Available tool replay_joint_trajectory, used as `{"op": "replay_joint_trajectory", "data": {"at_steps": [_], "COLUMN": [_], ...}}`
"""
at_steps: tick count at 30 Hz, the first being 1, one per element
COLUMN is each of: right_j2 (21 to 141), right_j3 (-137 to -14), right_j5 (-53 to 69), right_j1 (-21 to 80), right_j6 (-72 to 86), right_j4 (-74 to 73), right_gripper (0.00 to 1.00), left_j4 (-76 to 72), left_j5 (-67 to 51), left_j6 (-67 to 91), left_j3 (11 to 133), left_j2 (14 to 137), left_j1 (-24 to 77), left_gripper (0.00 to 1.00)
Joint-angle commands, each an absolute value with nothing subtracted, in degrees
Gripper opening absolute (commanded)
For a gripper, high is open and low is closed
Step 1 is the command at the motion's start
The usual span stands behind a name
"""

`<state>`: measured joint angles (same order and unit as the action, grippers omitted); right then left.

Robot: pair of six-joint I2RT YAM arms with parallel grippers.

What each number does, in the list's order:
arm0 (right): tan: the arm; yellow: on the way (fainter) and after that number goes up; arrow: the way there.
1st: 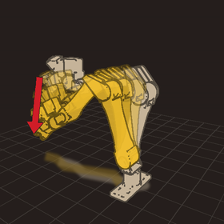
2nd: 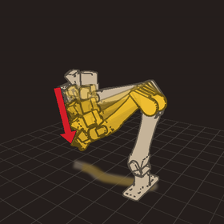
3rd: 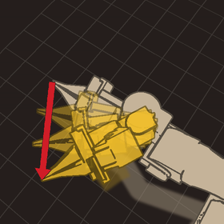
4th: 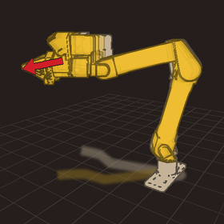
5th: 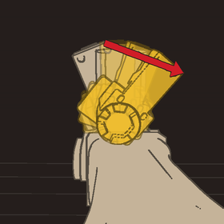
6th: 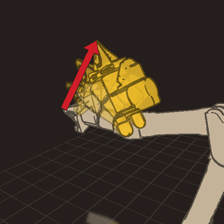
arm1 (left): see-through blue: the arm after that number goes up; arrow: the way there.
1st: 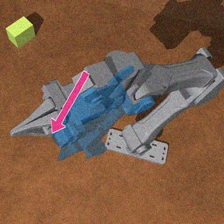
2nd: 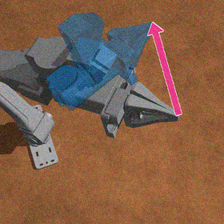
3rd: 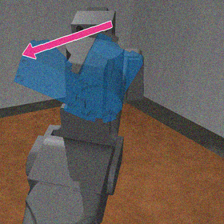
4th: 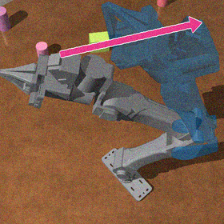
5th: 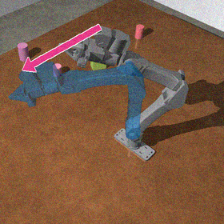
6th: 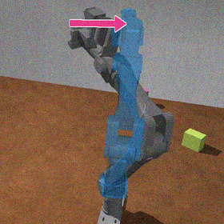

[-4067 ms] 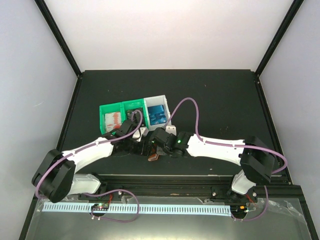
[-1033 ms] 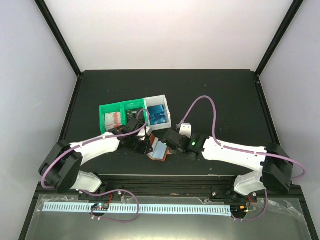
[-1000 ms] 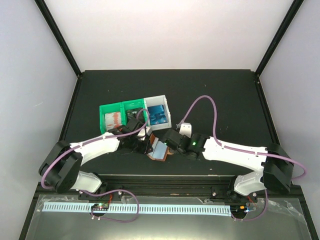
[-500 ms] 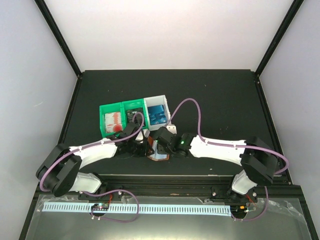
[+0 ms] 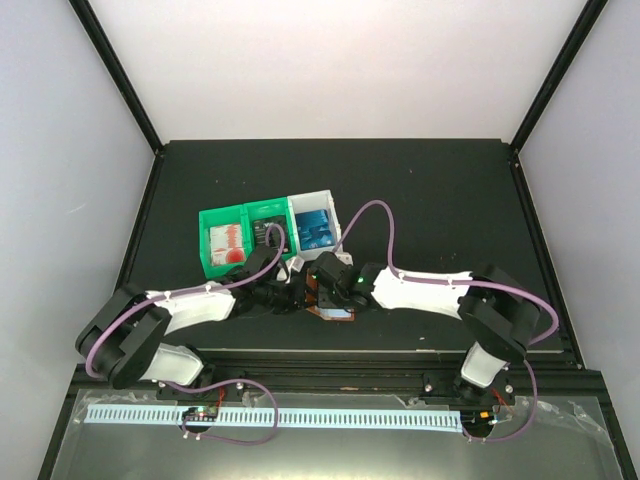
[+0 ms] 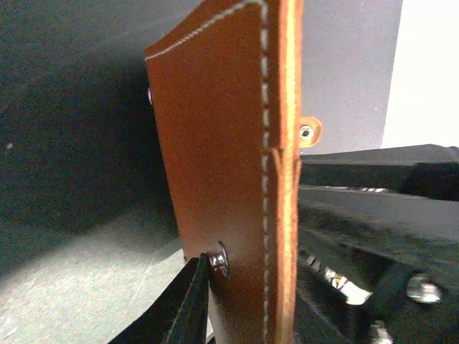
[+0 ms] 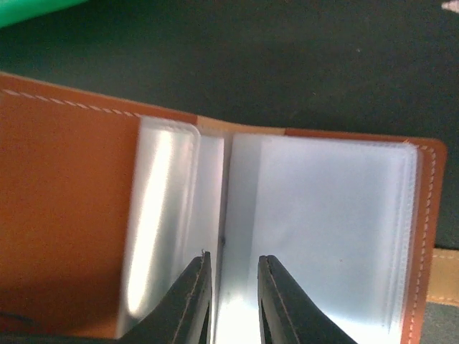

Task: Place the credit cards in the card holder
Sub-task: Open the card holder at the center of the board.

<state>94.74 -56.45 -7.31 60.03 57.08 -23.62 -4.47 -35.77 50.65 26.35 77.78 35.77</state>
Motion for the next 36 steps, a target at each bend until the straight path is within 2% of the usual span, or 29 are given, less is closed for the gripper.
{"op": "replay_joint_trajectory", "data": {"at_steps": [1, 6, 10, 18, 20, 29, 36], "right_j2": [96.1, 96.1, 95.9, 95.4, 95.6, 98.9, 105.9], "right_j3": [-57.5, -57.4, -57.1, -57.0, -57.0, -60.2, -69.5], "right_j5": [-7.2, -8.9, -5.8, -2.3, -0.5, 1.0, -12.7], "right_j1": [59.6, 59.1, 58.3, 57.9, 57.9, 58.0, 61.1], "right_j6": [58.4, 59.1, 57.3, 54.7, 54.0, 50.6, 49.0], "right_j4": [-25.8, -27.5, -24.7, -21.8, -20.1, -18.8, -33.1], "right_gripper": [0.21, 0.21, 0.21, 0.27, 0.29, 0.37, 0.48], "left_j4": [-13.6, -18.0, -17.6, -1.4, 0.6, 15.4, 24.4], "left_j5": [-40.0, -42.0, -42.4, -33.3, -31.9, -12.5, -2.9], "left_j6": [54.5, 56.2, 55.2, 47.4, 47.1, 49.7, 50.6], "left_j3": [26.5, 25.7, 25.4, 26.3, 26.1, 24.3, 24.0], "left_j2": [79.4, 81.6, 82.5, 75.3, 73.8, 57.8, 47.6], "left_j1": [36.2, 36.2, 36.2, 36.2, 36.2, 35.7, 33.0], "left_gripper": [0.20, 0.21, 0.28, 0.54, 0.58, 0.60, 0.61]}}
